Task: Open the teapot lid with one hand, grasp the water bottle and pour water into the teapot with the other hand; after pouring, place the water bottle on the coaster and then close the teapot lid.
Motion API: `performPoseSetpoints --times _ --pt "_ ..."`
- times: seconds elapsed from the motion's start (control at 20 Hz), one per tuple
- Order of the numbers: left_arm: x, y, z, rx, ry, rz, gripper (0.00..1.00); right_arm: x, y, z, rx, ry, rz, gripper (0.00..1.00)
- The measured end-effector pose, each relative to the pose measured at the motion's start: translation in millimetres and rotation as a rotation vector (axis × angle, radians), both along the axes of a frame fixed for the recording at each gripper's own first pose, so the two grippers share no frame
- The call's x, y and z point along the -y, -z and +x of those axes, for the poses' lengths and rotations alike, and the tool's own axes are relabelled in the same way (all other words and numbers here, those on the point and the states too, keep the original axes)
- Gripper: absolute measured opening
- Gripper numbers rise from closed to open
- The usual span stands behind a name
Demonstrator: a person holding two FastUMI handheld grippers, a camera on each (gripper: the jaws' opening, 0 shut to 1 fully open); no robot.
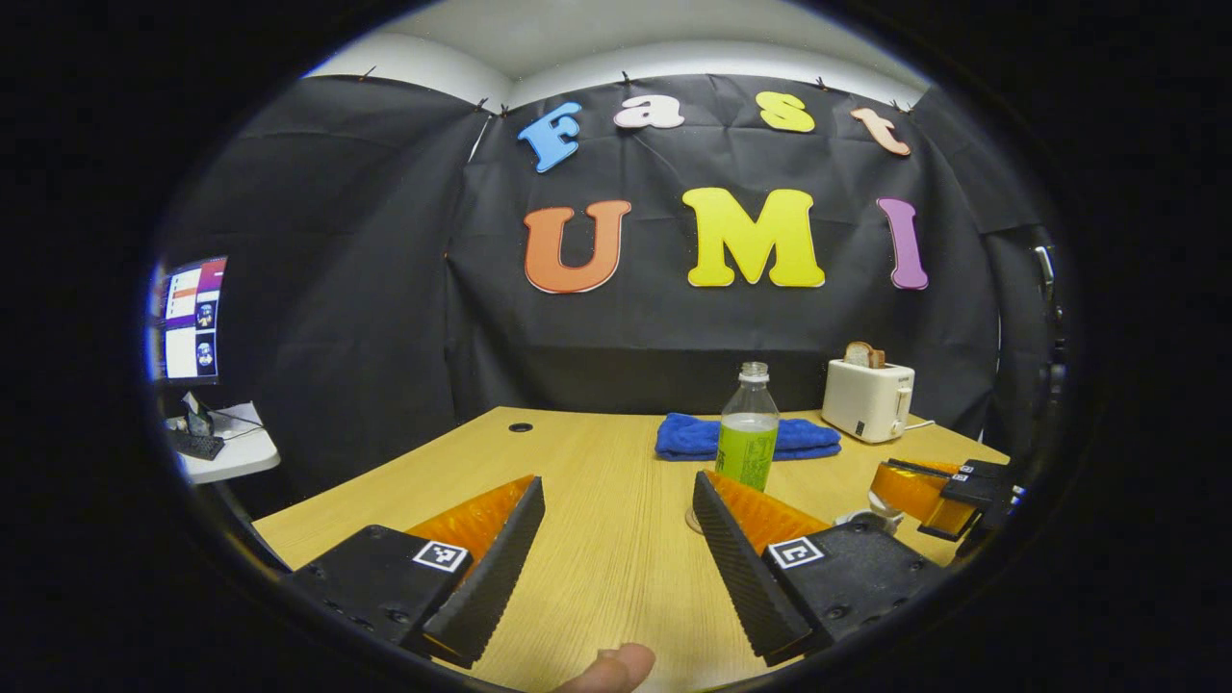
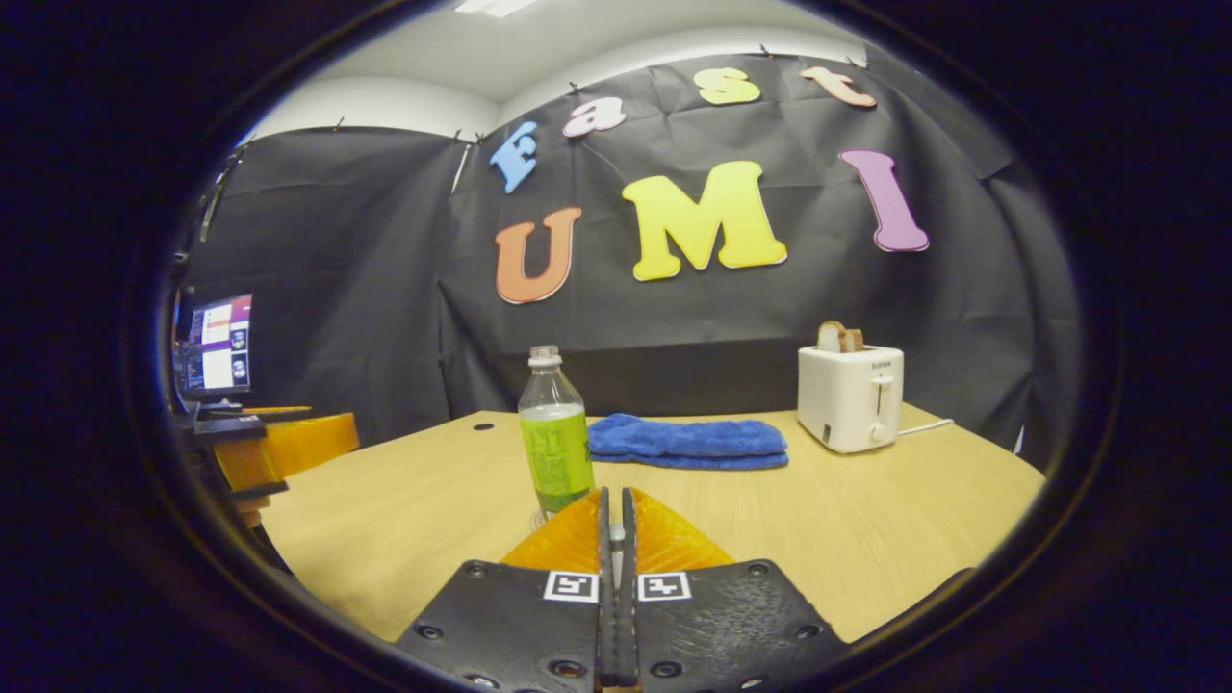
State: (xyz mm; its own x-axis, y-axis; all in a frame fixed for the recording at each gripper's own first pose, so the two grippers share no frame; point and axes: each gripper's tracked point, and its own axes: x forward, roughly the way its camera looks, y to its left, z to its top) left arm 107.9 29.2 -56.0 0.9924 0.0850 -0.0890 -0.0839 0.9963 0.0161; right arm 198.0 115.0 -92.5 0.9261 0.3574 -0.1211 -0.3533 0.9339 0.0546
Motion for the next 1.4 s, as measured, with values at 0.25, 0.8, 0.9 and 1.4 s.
performPoseSetpoints --times 0.25,0.8,0.9,1.4 --pt "5.0 6.4 -16.0 -0.037 0.06 -0.02 0.97 7.8 27.2 13.0 -0.034 0.064 -0.045 0.01" --pt "1.2 -17.4 -34.2 -0.028 0.15 -0.048 0.97 6.9 17.7 2.1 -0.065 0.108 -0.077 0.27" --pt "-6.1 -26.7 -36.7 -0.009 0.152 -0.047 0.97 4.5 -8.8 -13.2 -0.012 0.119 -0.089 0.65" --pt "-3.1 -56.6 -71.4 0.036 0.116 0.077 0.97 47.9 -132.5 -140.4 0.14 0.179 -0.046 0.95"
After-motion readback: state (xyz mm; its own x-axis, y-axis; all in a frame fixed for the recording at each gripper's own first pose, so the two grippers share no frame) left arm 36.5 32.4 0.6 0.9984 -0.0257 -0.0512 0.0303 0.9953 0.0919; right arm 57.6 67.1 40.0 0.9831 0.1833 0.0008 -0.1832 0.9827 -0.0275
